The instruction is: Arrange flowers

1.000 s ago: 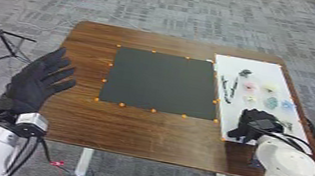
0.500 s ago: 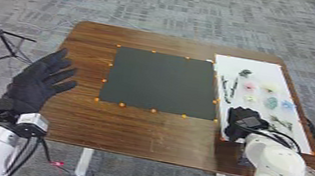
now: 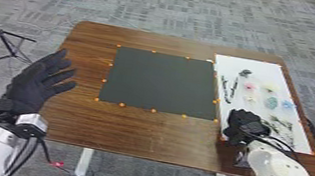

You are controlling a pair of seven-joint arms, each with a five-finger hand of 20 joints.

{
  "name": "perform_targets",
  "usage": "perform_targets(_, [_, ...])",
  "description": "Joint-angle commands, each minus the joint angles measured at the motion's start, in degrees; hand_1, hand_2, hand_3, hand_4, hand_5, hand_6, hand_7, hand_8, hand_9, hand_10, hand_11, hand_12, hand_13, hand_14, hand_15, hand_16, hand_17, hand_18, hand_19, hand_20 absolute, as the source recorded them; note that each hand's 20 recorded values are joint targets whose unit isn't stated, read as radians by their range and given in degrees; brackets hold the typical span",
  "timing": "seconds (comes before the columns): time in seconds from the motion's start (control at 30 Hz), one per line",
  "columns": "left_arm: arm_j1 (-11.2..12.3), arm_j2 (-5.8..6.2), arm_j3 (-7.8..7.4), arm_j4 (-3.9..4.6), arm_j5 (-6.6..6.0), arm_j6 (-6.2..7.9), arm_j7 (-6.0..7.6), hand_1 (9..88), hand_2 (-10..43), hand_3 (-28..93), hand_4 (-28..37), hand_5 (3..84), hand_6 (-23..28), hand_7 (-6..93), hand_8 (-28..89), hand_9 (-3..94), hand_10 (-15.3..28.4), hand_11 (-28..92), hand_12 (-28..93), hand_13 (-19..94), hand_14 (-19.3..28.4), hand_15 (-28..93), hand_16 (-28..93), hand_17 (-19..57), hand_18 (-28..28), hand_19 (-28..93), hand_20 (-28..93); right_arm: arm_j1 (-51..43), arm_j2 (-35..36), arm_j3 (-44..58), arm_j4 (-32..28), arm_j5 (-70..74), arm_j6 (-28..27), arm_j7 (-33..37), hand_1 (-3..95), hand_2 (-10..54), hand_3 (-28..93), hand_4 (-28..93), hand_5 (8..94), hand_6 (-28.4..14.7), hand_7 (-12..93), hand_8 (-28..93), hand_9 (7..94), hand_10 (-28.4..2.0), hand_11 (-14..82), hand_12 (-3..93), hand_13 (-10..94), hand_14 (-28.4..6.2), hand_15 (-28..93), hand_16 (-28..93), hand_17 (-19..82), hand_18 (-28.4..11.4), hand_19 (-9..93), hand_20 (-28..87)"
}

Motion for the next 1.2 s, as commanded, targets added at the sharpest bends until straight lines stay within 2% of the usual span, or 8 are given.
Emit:
perform_targets(0.03, [0.9,-0.04,-1.51,-0.75,-0.18,0.85,0.77,25.4,-9.5,67,-28.3,26.0,1.8,16.7,-9,23.3,10.2,17,17,21,12.6,22,3,-8.4,21.6,45,12,3.84,-0.79,0.48,-2.06,-0.78,7.51,-1.45,39.9,-9.5,84,-13,75.0,-1.0,54,28,82.8,-9.2,57.9,48.3,75,-9.7,84,42,45,-22.0,93,69])
perform_targets(0.3, [1.42,0.12,-2.33,-1.04,-0.21,1.14,0.85,25.4,-9.5,67,-28.3,26.0,1.8,16.7,-9,23.3,10.1,17,16,21,12.6,22,3,-8.3,21.7,45,12,11.76,-2.82,-4.9,-1.38,-0.7,7.93,-0.85,39.7,-9.5,84,-12,74.9,-1.1,54,29,82.9,-9.2,58.3,48.0,75,-9.5,84,43,46,-21.8,93,69])
perform_targets(0.4, [1.59,-0.01,-2.38,-1.13,-0.17,0.97,0.73,25.5,-9.5,67,-28.3,26.0,1.8,16.7,-9,23.3,10.1,17,16,21,12.5,22,3,-8.3,21.7,45,12,11.09,-2.56,-3.57,-1.23,0.5,4.41,0.14,39.7,-9.5,83,-14,74.9,-0.2,54,28,82.8,-9.2,58.8,46.8,75,-9.3,83,43,46,-21.5,93,68])
perform_targets(0.47, [1.49,-0.01,-2.25,-1.02,-0.19,1.14,0.85,25.4,-9.5,67,-28.3,26.0,1.8,16.8,-9,23.3,10.1,17,17,21,12.6,22,3,-8.4,21.7,45,12,10.32,-2.59,-0.58,-2.78,1.66,-6.28,3.16,39.6,-9.5,80,-21,76.5,1.5,52,24,83.1,-9.1,59.7,43.3,76,-8.9,83,42,47,-21.3,93,68])
perform_targets(0.6, [1.86,-0.07,-2.44,-1.13,-0.17,1.19,0.89,25.5,-9.5,67,-28.3,26.1,1.8,16.8,-9,23.3,10.2,17,16,21,12.6,22,3,-8.3,21.7,45,12,8.52,-0.66,0.85,-3.32,1.69,-8.97,4.16,31.3,-9.5,68,-28,81.8,1.4,33,-10,83.8,-9.2,56.2,42.3,76,-9.3,81,42,47,-21.4,93,67])
perform_targets(0.83, [1.96,-0.17,-2.44,-1.08,-0.26,1.01,0.83,25.4,-9.5,68,-28.3,26.1,1.9,16.6,-9,23.3,10.1,17,16,21,12.6,22,3,-8.4,21.7,45,12,0.81,1.45,9.35,-5.69,4.38,-16.4,-2.56,40.1,-9.5,57,-28,62.9,-3.6,17,-9,69.3,-12.2,18.9,20.0,68,-8.9,77,36,40,-21.1,93,57])
perform_targets(0.97, [2.02,0.0,-2.34,-1.11,-0.2,1.01,0.98,25.5,-9.5,67,-28.3,26.2,1.9,16.5,-9,23.4,10.3,17,16,21,12.7,22,3,-8.4,21.7,45,12,-4.2,5.66,11.99,-4.45,-0.98,-10.13,-12.25,38.9,-9.5,79,-28,49.5,-2.1,18,-10,52.6,-8.4,15.3,17.2,61,-9.5,79,33,32,-20.6,90,53])
perform_targets(1.2, [2.34,0.3,-2.64,-1.12,-0.18,0.99,0.96,25.2,-9.5,68,-28.3,26.2,1.9,16.5,-9,23.4,10.3,17,16,21,12.7,22,3,-8.4,21.7,45,12,-11.99,12.21,16.37,0.76,-5.38,4.65,-25.6,46.2,-9.5,78,-28,48.3,2.2,24,-14,52.9,-4.4,16.9,16.8,60,-7.4,81,30,31,-18.8,88,53])
